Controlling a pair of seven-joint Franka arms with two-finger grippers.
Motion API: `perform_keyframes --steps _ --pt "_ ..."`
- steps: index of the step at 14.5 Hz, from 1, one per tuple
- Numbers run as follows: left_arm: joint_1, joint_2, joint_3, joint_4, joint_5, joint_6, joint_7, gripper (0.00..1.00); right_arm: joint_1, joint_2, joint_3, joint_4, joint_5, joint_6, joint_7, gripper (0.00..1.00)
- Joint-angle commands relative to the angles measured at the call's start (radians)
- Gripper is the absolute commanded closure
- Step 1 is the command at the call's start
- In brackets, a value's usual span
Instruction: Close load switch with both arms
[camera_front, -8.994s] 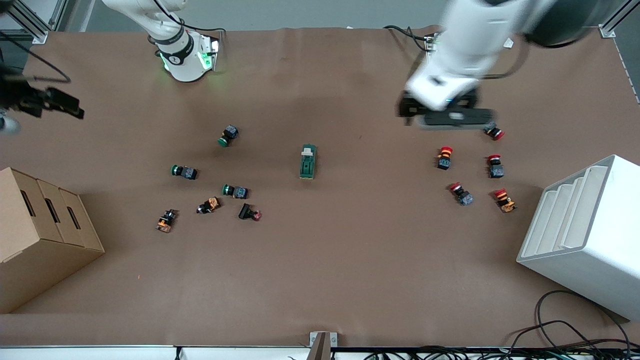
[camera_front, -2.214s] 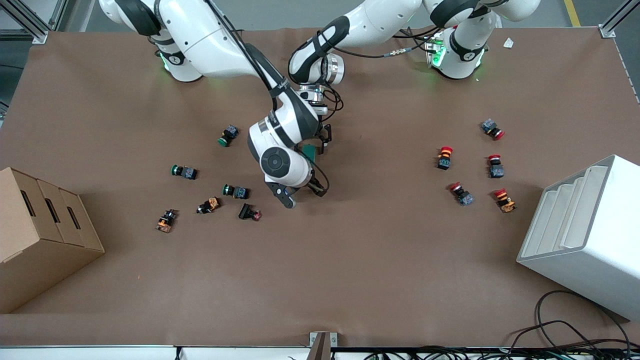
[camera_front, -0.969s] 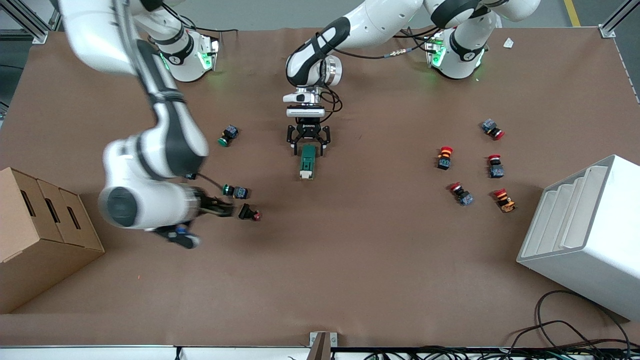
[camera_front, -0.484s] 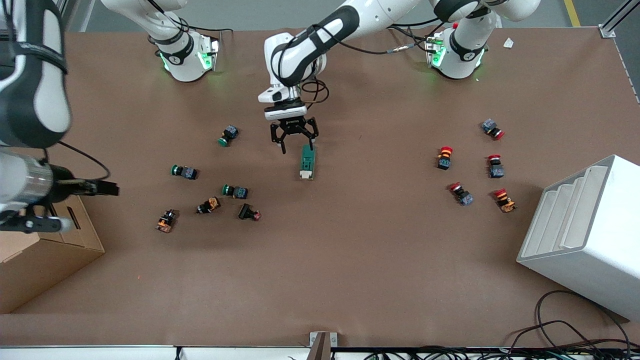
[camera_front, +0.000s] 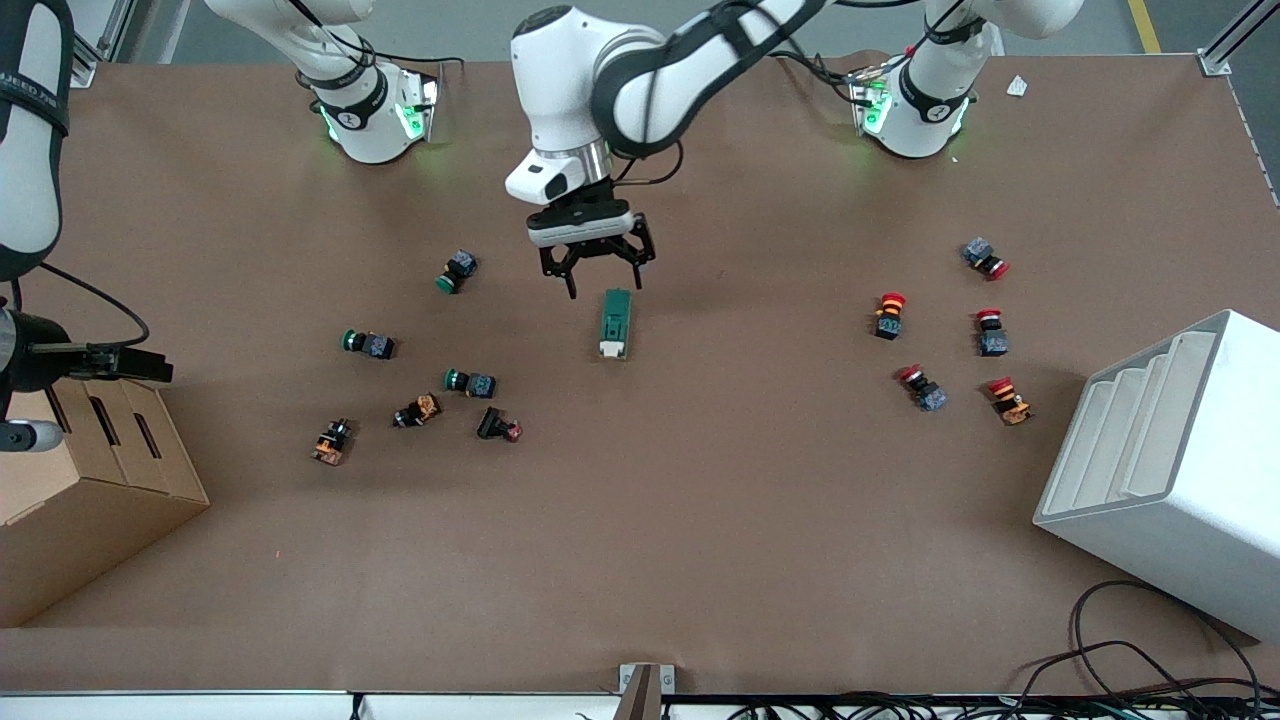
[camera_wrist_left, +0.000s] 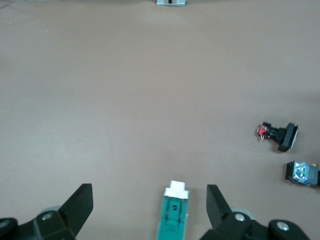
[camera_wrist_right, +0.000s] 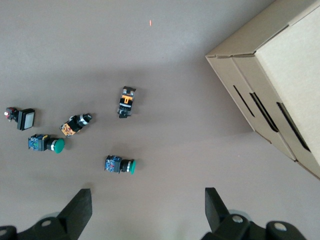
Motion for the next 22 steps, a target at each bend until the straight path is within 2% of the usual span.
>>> perform_keyframes --steps 1,3,6,9,11,14,18,20,22 --pt "0.111 -0.118 -0.009 -0.013 -0.155 -0.055 0.180 0.00 -0.007 -0.016 0.013 -0.007 0.045 -0.058 0.000 0.00" --pt "0.211 -0.185 -0.009 0.010 -0.285 -0.124 0.323 0.00 -0.010 -0.030 0.013 -0.016 0.054 -0.086 -0.006 0.00" --pt "0.386 -0.271 -0.009 0.032 -0.428 -0.234 0.549 0.00 -0.007 -0.103 0.011 -0.088 0.051 -0.065 -0.008 0.00" --pt "0.541 -0.357 -0.008 0.026 -0.470 -0.326 0.714 0.00 -0.001 -0.235 0.010 -0.252 0.037 0.022 -0.013 0.00" --pt "0.621 -0.397 0.015 0.016 -0.543 -0.359 0.858 0.00 0.023 -0.331 0.010 -0.355 0.005 0.075 -0.011 0.00" --pt "0.655 -0.483 0.148 -0.040 -0.640 -0.391 1.154 0.00 0.028 -0.390 0.010 -0.385 -0.015 0.069 -0.011 0.00" --pt "0.679 -0.546 0.285 -0.111 -0.747 -0.435 1.328 0.00 0.026 -0.461 0.010 -0.431 -0.015 0.070 -0.010 0.00" --pt "0.679 -0.577 0.318 -0.148 -0.754 -0.435 1.378 0.00 0.028 -0.473 0.010 -0.432 -0.015 0.066 -0.008 0.00" --pt "0.687 -0.601 0.319 -0.183 -0.754 -0.435 1.378 0.00 0.026 -0.510 0.010 -0.451 -0.015 0.064 -0.008 0.00"
